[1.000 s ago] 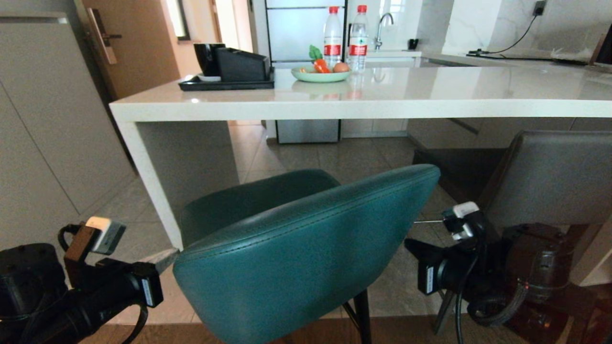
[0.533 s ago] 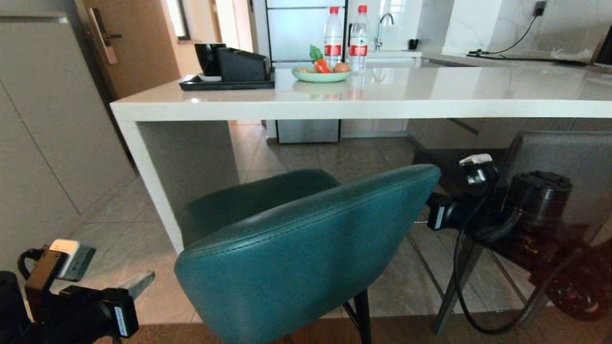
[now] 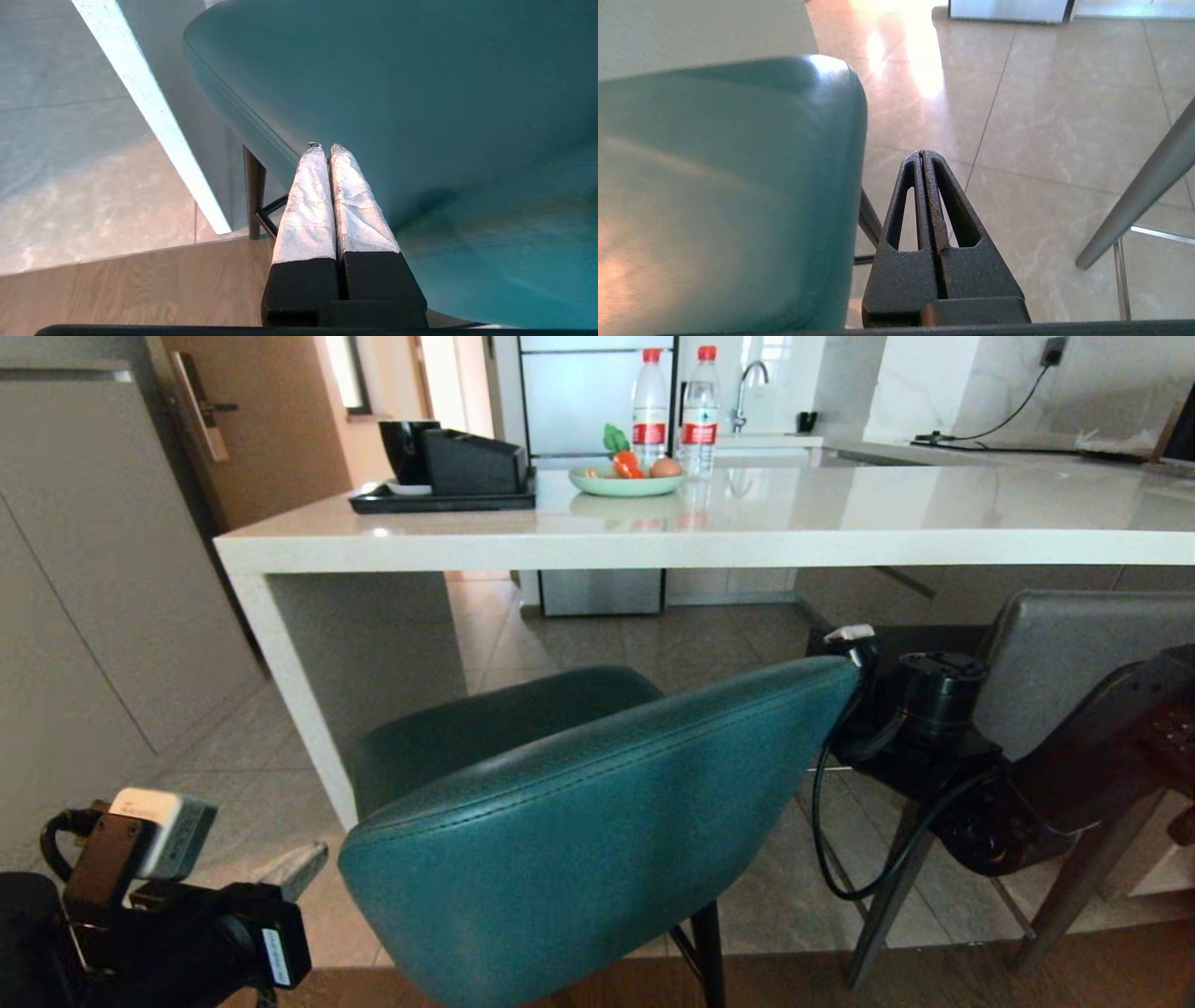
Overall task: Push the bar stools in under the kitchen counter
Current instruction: Push the blue chair back under the dining table
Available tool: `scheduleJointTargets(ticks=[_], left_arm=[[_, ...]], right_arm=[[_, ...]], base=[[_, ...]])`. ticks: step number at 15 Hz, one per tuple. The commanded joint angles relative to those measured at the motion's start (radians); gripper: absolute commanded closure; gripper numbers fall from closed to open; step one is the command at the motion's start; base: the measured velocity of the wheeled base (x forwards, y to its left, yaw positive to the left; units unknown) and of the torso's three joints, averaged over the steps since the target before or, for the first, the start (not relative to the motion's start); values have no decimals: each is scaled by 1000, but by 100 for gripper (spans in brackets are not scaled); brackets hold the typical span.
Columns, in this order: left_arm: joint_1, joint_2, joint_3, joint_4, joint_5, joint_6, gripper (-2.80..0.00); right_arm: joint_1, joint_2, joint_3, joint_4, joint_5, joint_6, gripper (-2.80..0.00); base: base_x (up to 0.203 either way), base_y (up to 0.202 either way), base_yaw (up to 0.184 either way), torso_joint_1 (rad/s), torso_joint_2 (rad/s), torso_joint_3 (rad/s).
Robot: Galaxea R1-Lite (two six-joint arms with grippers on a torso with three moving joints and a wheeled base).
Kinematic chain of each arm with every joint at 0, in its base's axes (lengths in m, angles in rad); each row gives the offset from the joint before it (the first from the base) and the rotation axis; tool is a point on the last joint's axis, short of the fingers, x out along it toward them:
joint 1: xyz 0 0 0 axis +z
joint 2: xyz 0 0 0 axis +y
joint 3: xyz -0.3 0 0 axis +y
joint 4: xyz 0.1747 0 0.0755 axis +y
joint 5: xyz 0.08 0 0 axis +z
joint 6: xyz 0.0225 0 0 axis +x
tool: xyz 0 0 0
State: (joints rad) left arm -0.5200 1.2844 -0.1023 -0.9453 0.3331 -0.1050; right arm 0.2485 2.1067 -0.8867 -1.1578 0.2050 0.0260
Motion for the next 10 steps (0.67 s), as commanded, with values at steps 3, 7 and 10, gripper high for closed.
scheduleJointTargets(ticks=[3, 7, 10], left_arm=[[-234, 121, -44, -6, 379, -99, 0], [-274, 217, -128, -9, 488, -135, 0], [-279, 222, -133, -9, 509, -145, 0]], right_arm=[[-2, 32, -11, -7, 2, 3, 0], [1, 71, -103, -3, -2, 3, 0], [4, 112, -178, 3, 2, 2, 0]], base=[[0, 0, 0, 0, 0, 0], [0, 0, 0, 0, 0, 0], [0, 0, 0, 0, 0, 0]])
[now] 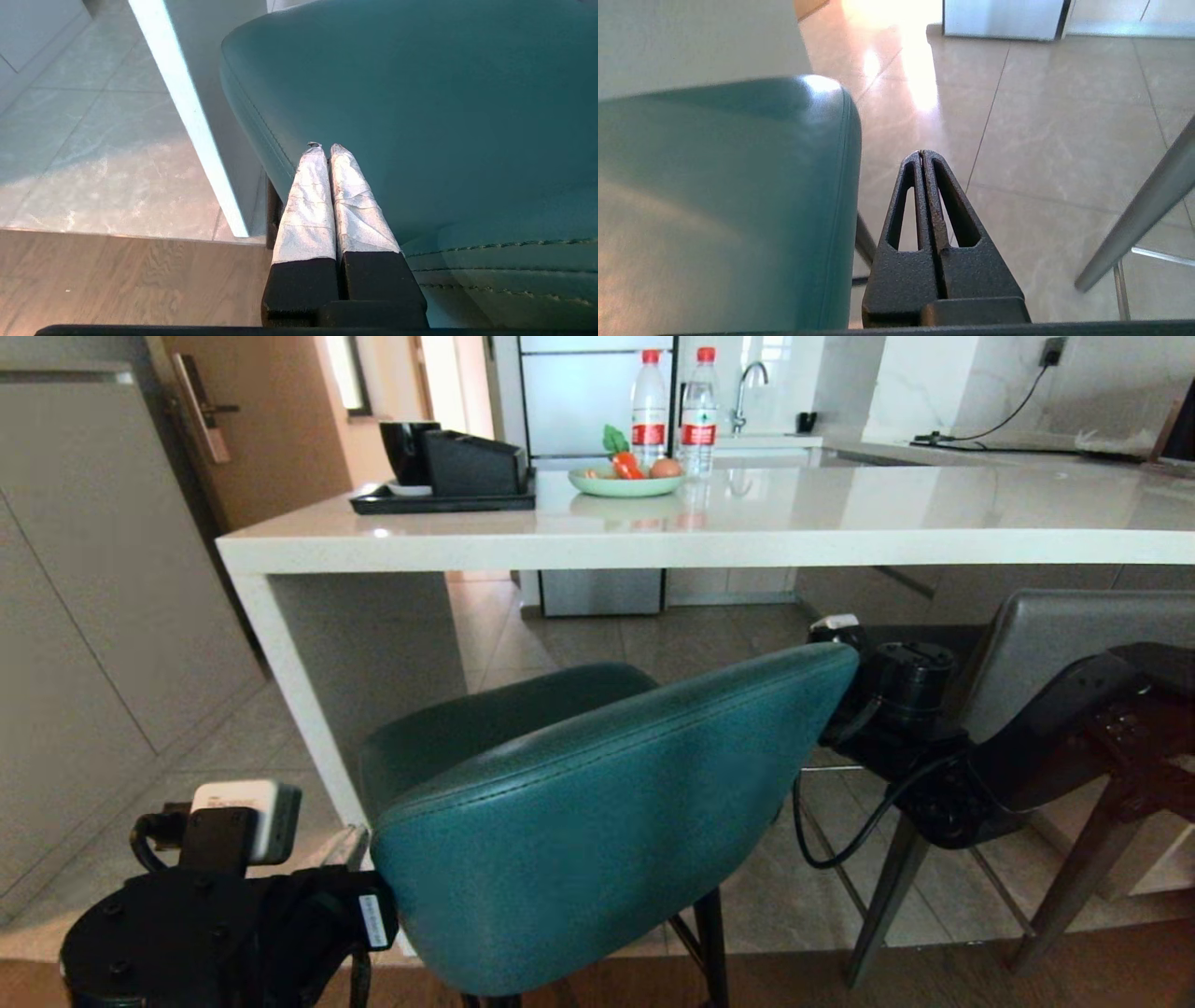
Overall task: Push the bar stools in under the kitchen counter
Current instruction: Push the blue chair back under the dining table
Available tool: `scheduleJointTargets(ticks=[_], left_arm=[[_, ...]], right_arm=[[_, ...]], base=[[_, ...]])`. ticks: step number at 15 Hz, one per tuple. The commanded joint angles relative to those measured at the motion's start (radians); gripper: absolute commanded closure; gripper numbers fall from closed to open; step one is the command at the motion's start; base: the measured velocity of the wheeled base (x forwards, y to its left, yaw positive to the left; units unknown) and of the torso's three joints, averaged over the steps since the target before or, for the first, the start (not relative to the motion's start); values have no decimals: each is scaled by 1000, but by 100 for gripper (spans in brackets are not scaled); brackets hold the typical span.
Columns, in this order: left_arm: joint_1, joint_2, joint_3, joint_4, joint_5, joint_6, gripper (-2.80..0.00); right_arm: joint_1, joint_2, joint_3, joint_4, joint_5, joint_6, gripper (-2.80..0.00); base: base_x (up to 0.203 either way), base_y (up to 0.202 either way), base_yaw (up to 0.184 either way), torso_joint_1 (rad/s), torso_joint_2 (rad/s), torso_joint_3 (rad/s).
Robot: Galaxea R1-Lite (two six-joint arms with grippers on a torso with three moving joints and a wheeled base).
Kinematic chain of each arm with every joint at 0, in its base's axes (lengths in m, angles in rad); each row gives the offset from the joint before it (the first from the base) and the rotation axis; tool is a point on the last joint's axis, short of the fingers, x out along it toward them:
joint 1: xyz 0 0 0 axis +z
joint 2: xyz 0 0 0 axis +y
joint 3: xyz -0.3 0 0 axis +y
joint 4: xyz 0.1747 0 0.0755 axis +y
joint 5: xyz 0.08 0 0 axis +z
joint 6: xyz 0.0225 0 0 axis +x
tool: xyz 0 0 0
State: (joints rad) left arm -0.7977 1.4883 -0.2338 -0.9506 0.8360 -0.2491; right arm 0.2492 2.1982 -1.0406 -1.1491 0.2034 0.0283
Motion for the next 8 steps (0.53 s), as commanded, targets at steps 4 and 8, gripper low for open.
scheduleJointTargets(ticks=[4, 8], left_arm=[[16, 48, -18, -3, 8, -2, 0], [59, 85, -32, -3, 6, -6, 0]], right_arm=[[57, -10, -9, -1, 4, -1, 0], [95, -46, 21, -3, 8, -4, 0]], base=[[0, 0, 0, 0, 0, 0], [0, 0, 0, 0, 0, 0]])
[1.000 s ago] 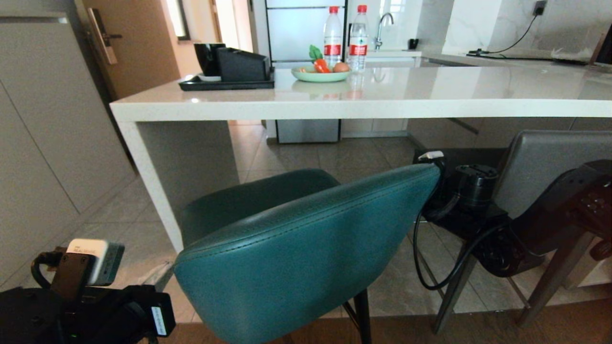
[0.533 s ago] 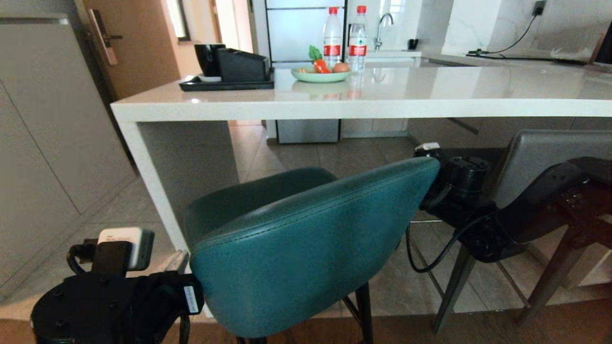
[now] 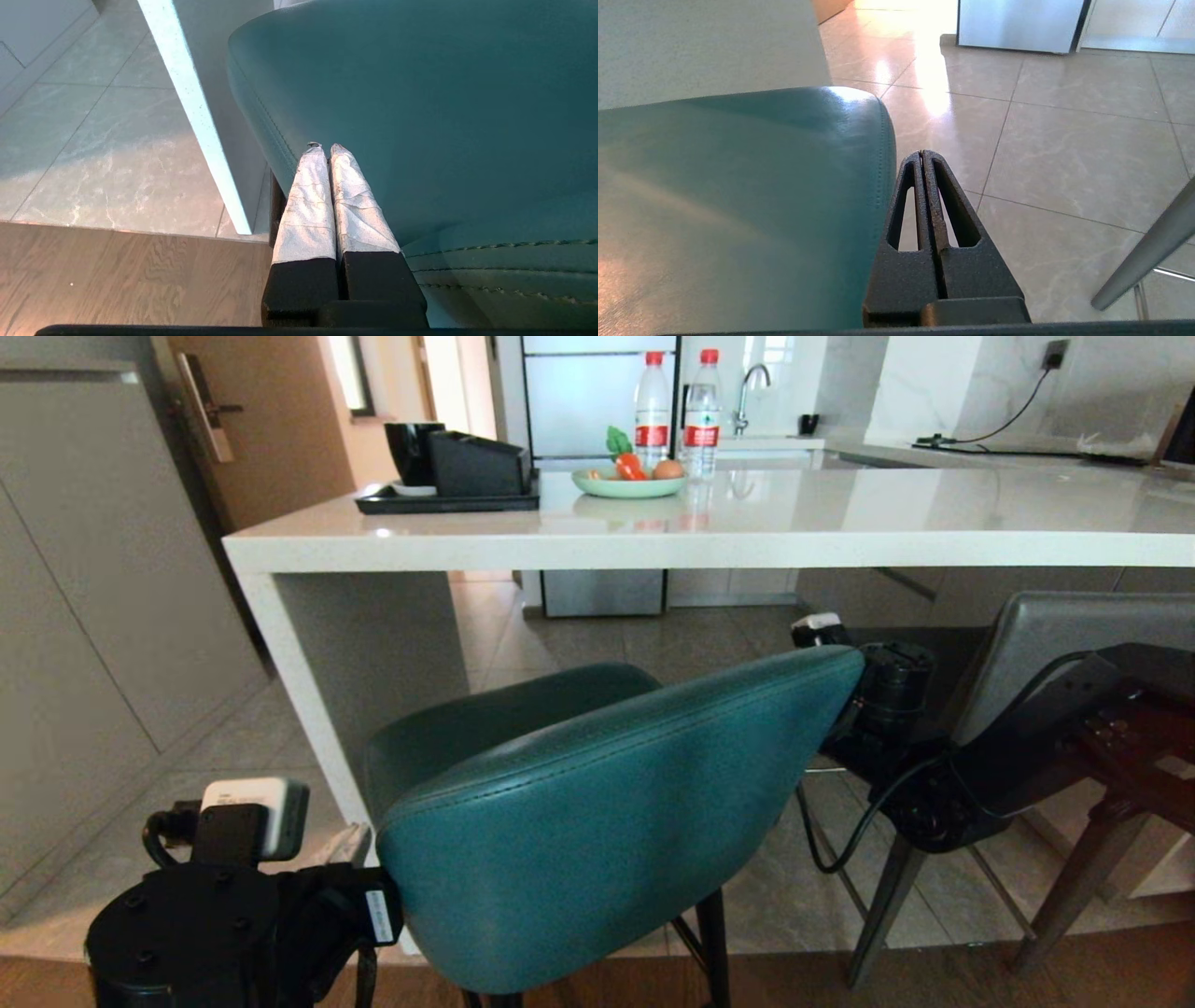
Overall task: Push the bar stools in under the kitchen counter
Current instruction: Push the blue chair back under the dining table
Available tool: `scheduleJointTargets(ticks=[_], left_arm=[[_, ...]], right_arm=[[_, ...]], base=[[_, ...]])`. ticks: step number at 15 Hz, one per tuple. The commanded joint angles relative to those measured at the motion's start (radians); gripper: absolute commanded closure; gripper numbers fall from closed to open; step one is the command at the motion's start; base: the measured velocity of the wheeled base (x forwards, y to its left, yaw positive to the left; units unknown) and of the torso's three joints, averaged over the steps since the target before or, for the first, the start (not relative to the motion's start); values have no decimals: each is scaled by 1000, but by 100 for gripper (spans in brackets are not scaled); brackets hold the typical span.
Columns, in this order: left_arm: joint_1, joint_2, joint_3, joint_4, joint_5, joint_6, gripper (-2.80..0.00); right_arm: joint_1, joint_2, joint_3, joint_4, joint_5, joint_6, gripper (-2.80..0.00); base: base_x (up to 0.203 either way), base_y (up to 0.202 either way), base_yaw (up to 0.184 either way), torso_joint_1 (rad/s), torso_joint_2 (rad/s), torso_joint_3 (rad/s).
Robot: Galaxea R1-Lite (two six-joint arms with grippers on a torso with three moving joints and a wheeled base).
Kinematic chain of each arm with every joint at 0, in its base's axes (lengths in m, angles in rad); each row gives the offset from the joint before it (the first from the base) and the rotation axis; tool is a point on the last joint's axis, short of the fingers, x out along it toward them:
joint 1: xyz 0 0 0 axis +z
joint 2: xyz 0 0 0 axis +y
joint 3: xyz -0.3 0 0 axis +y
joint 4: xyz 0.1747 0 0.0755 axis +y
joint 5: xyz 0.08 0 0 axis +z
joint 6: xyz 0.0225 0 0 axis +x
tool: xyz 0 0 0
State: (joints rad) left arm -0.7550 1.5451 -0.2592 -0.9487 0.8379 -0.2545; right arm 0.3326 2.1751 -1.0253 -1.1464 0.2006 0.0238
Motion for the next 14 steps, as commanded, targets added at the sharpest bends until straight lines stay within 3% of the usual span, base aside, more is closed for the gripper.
scheduleJointTargets(ticks=[1, 10, 14], left_arm=[[41, 51, -14, -5, 1, -8, 0], [150, 194, -183, -3, -35, -14, 0], [251, 207, -251, 0, -156, -3, 0]], right_arm=[[20, -29, 18, -6, 11, 1, 0], [39, -107, 139, -17, 28, -1, 0], [-3, -141, 132, -19, 1, 2, 0]], base=[[0, 0, 0, 0, 0, 0], [0, 0, 0, 0, 0, 0], [0, 0, 0, 0, 0, 0]])
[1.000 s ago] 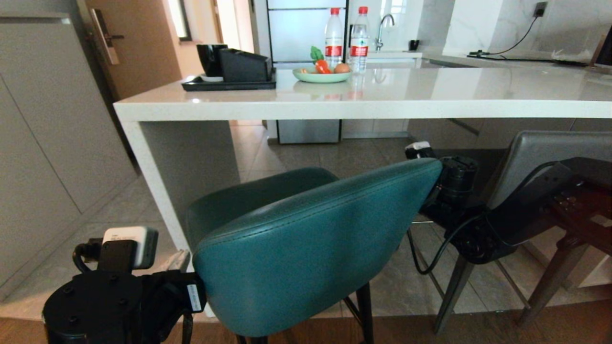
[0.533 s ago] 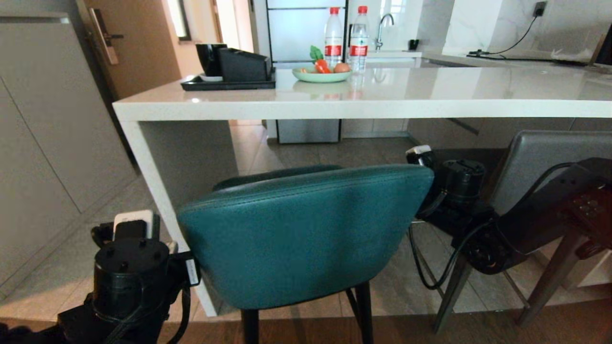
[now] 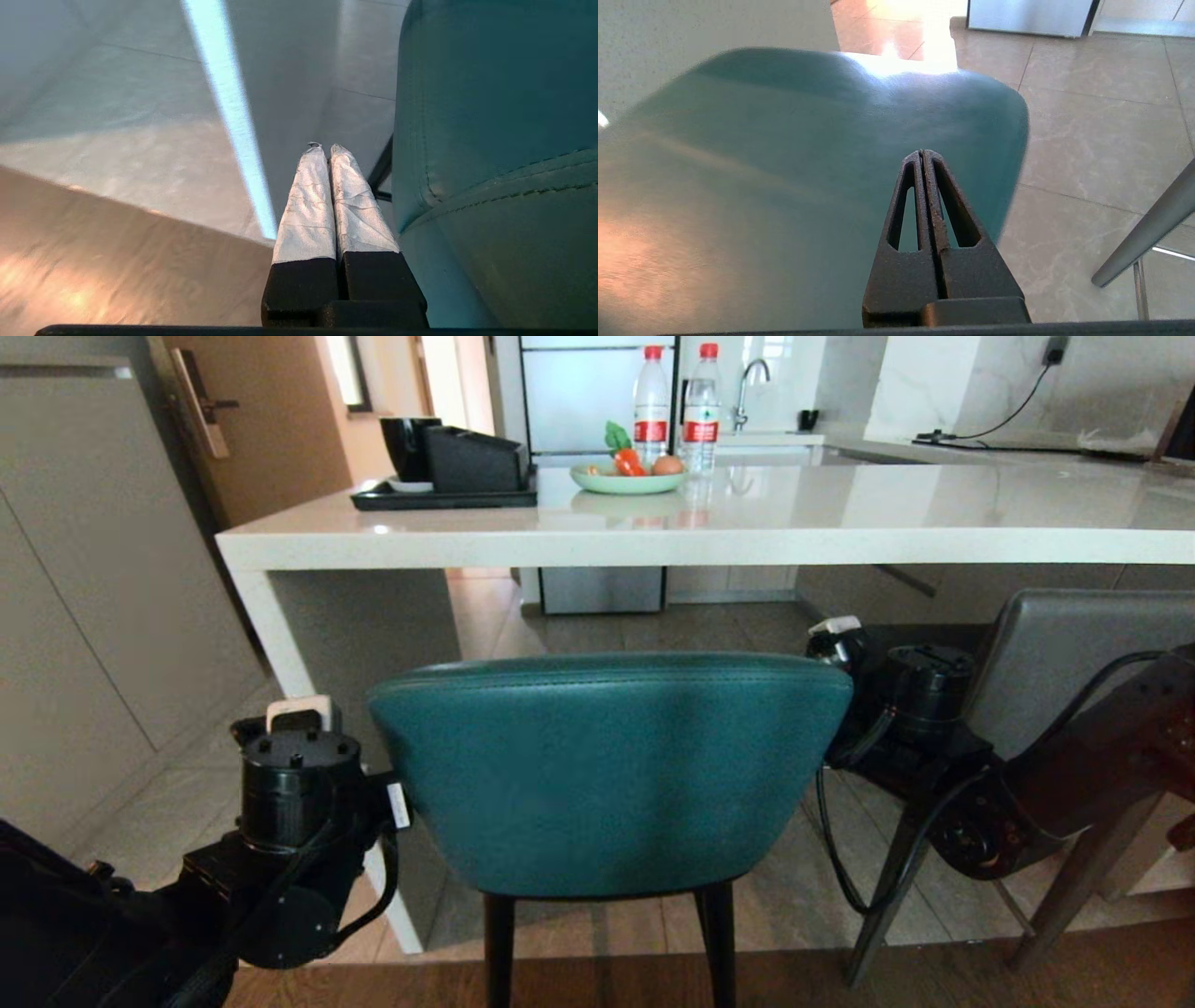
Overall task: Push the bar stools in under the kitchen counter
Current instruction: Push the blue chair back under the dining table
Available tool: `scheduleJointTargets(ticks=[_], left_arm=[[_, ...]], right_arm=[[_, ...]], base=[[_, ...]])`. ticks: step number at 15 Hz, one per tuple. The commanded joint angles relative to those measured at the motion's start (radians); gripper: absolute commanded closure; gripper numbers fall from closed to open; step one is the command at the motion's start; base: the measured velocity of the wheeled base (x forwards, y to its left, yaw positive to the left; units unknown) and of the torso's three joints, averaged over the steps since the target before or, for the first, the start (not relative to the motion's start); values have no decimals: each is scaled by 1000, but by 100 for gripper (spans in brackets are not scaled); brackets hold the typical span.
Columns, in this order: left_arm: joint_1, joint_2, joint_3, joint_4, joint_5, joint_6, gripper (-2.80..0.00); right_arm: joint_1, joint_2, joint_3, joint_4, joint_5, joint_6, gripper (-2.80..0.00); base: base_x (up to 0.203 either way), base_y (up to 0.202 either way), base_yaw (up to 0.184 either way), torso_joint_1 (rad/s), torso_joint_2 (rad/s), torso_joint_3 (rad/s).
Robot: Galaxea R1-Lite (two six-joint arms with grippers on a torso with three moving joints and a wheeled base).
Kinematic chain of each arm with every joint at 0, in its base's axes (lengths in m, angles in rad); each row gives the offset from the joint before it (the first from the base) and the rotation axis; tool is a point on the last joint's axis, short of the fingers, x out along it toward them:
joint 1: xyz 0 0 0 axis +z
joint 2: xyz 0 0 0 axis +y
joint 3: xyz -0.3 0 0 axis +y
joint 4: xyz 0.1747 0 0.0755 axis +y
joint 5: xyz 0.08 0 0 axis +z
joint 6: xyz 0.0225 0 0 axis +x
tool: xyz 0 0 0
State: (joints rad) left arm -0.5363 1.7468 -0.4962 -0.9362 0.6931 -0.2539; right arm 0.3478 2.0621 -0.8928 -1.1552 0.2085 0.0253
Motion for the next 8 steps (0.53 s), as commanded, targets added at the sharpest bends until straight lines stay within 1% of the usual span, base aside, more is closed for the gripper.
scheduleJointTargets(ticks=[1, 3, 4, 7, 8], left_arm=[[60, 0, -18, -14, -60, -1, 0], [106, -2, -24, -17, -173, 14, 0], [122, 1, -34, -18, -207, 26, 0], [134, -27, -43, -18, -254, 30, 0], [145, -55, -29, -18, -288, 30, 0]], right_arm=[[-32, -49, 6, 2, -35, 1, 0], [-62, -103, 35, 35, -97, 4, 0], [-72, -127, 57, 42, -105, 6, 0], [-97, -213, 123, 48, -113, 7, 0], [-110, -254, 146, 56, -113, 7, 0]], base=[[0, 0, 0, 0, 0, 0], [0, 0, 0, 0, 0, 0], [0, 0, 0, 0, 0, 0], [0, 0, 0, 0, 0, 0], [0, 0, 0, 0, 0, 0]])
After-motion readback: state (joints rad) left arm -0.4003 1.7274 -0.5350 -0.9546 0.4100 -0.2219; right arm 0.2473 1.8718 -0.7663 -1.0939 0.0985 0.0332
